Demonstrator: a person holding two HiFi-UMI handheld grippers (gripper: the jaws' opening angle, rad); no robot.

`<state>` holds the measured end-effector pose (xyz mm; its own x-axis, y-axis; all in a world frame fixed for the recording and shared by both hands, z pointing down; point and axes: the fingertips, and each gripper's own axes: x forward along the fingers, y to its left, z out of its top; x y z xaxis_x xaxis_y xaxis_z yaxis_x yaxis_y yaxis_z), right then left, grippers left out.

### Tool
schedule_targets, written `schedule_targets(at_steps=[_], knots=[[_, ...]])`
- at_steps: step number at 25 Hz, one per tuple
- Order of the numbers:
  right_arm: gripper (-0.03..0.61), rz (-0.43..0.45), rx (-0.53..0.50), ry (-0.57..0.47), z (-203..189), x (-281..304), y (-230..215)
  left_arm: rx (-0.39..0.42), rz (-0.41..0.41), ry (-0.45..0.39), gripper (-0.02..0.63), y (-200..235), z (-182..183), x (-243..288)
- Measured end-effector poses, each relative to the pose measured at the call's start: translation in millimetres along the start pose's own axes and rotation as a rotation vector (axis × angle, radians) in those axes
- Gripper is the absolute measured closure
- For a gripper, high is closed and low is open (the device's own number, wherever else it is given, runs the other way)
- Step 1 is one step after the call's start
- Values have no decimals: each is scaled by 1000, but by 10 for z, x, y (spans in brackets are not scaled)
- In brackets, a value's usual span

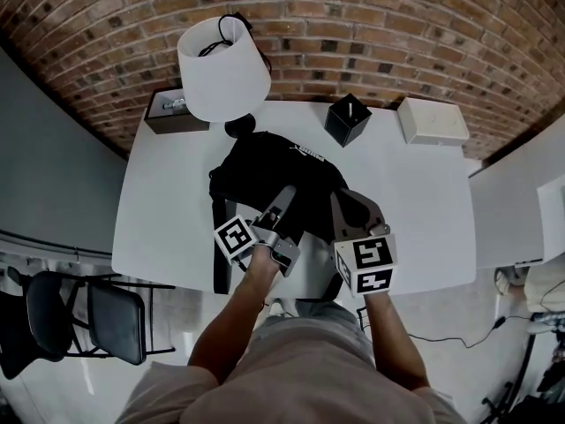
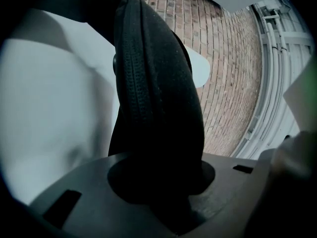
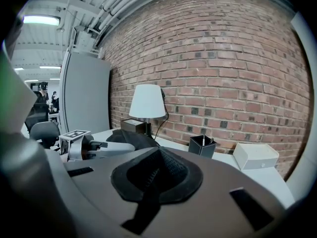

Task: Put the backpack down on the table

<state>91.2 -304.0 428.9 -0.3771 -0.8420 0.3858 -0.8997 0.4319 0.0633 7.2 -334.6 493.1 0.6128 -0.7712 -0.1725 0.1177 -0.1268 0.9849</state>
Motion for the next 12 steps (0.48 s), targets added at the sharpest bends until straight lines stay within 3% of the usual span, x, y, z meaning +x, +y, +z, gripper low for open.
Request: schedule_targets(at_steps=[12], knots=[[578, 15, 8, 13, -65, 86, -41, -5, 31, -15, 506, 176, 54, 3]])
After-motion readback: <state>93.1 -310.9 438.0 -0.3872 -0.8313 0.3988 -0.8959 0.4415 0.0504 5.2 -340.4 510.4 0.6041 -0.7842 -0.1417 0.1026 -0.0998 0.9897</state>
